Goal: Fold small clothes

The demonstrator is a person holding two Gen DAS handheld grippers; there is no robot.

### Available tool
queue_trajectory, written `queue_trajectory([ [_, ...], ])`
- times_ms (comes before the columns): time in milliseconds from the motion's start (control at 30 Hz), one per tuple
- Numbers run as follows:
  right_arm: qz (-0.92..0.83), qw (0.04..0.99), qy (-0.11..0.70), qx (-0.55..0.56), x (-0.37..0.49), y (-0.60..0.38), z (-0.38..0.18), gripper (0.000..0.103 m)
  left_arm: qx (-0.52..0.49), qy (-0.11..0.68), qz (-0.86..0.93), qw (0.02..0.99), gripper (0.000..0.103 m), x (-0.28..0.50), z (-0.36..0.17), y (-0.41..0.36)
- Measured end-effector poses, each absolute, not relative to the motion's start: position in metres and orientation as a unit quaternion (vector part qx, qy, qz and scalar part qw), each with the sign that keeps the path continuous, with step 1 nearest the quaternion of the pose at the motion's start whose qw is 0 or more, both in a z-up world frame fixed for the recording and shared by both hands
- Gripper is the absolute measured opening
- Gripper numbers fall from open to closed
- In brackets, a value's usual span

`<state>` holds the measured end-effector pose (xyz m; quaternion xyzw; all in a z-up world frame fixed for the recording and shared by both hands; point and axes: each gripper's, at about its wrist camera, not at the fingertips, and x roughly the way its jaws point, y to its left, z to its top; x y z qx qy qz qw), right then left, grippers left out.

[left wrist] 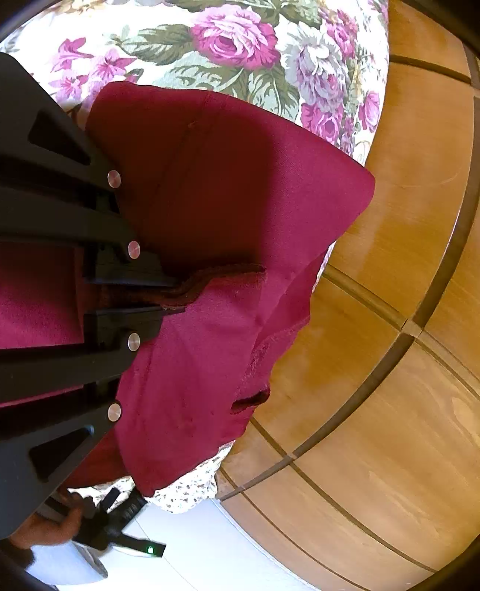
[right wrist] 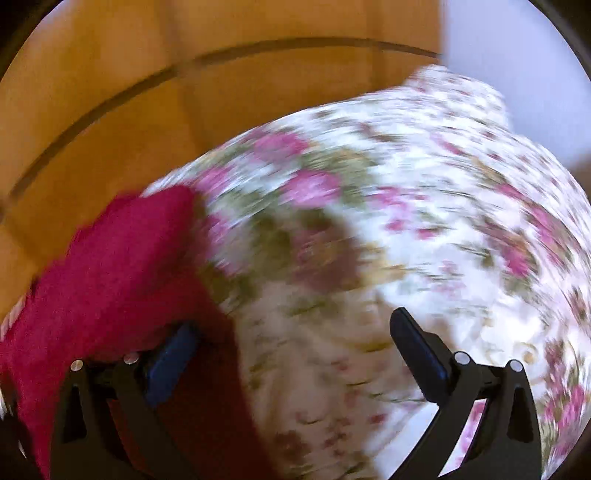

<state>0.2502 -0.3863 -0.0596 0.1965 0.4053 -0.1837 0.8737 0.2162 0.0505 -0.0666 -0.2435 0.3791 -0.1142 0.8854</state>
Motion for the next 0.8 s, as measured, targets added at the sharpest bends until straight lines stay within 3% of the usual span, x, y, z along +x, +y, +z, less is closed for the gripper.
queue_trajectory([
  [167, -0.186, 0.849, 0.469, 0.159, 0.256, -0.377, -0.081, 0.101, -0.245, 0.376, -0.115, 0.886, 0.007, 0.218, -0.069, 0.052],
  [467, -0.214, 0.83, 0.483, 0.181, 0.231, -0.392, -0.077, 0.101, -0.266, 0.37, -0.128, 0.881, 0.007, 0.216, -0.073, 0.059],
  [633, -0.219, 0.864, 0.401, 0.213, 0.211, -0.392, -0.044, 0.101, -0.27, 0.368, -0.129, 0.88, 0.007, 0.214, -0.073, 0.059],
  [800, -0.131, 0.885, 0.404, 0.193, 0.247, -0.372, -0.051, 0.101, -0.272, 0.366, -0.129, 0.881, 0.007, 0.213, -0.074, 0.06],
])
